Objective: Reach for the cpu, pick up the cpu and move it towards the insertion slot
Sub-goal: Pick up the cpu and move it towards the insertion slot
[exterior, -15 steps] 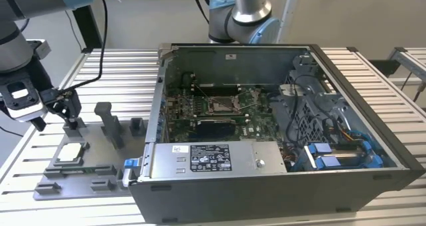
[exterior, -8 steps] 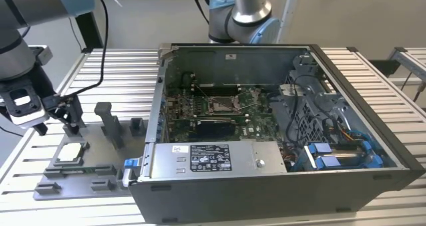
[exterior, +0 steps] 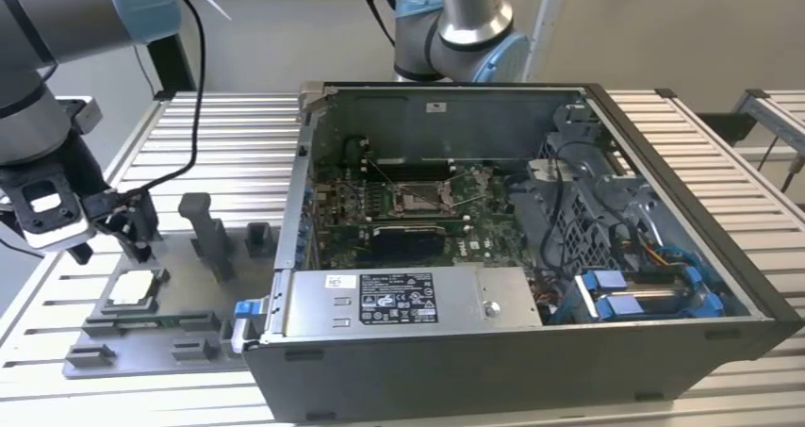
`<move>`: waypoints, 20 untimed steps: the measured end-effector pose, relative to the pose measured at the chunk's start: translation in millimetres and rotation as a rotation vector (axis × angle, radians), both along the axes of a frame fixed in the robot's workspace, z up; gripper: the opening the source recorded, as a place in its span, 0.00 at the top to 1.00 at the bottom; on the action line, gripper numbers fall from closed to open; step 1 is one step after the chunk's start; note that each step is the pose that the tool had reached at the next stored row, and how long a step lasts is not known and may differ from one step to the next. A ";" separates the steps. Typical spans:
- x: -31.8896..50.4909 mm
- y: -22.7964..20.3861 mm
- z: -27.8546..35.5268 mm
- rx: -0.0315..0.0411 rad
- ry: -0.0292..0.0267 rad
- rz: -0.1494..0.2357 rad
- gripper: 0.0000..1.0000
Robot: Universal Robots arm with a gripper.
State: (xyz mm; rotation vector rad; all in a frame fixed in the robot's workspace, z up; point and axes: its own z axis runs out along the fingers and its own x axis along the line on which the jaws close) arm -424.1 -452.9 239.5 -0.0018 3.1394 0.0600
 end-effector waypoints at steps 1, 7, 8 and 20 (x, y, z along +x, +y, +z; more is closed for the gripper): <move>0.1 -0.1 -1.4 0.0002 -0.0001 0.000 0.00; 0.1 -0.1 -9.3 0.0002 -0.0001 0.000 0.00; 0.1 -0.1 -10.5 0.0003 -0.0001 0.000 0.00; 0.1 -3.4 -33.3 0.0017 0.0004 0.009 0.00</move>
